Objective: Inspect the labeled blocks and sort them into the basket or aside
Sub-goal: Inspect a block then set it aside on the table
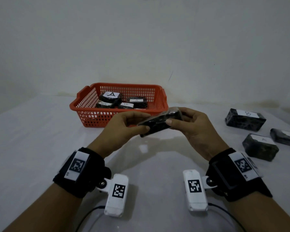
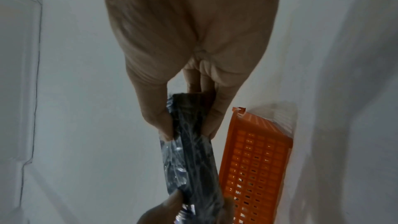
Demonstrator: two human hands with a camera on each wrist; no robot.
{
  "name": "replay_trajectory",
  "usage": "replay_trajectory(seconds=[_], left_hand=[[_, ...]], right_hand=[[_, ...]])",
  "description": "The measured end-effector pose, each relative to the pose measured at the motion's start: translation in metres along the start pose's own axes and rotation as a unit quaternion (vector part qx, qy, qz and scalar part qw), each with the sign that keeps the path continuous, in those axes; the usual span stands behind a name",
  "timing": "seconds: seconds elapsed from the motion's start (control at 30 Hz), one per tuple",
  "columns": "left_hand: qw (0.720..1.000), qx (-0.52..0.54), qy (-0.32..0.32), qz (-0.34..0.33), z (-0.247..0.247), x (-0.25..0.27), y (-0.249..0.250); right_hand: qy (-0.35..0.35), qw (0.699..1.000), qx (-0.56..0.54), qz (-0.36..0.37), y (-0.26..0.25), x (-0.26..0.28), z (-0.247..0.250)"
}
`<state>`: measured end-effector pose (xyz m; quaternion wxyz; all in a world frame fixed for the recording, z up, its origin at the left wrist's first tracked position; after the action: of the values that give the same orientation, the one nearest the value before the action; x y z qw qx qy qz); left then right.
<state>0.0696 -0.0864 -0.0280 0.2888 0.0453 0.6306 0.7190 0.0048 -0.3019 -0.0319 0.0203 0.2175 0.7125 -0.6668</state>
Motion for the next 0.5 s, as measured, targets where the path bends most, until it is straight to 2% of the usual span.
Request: replay_trajectory(seconds=[0.1,0.23,0.37,0.5], left_hand=[[1.000,-0.027,0.011,-0.007,0.002,-0.001,0.001],[1.000,-0.006,0.020,-0.013,0.001,-0.002,0.000],[0.999,-0.011,0.035,-0.027,0.001,-0.001,0.000],[0.999,0.013,0.037,-0.038,-0.003,-0.001,-0.002]], right_hand=[[-0.025,0.998,-0.055,-0.004,-0.007,0.001,-0.005],[-0.030,0.994,-0.108,-0.015,-0.011,0.003,-0.007],[-0.036,0.991,-0.121,-0.032,-0.010,0.003,-0.011],[-0.084,0.990,-0.083,-0.082,-0.007,0.009,-0.019]])
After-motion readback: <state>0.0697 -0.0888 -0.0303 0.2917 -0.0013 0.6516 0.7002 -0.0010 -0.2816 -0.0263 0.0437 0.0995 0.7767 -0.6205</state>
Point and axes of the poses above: each hand's wrist, its own x-axis away from the middle knuckle, its own z-axis out of the back of the hand, y = z × x, the point moved 3 cm from there along -x, towards the middle knuckle, and after that the axes turned 5 degrees about y, right-handed, at the moved point
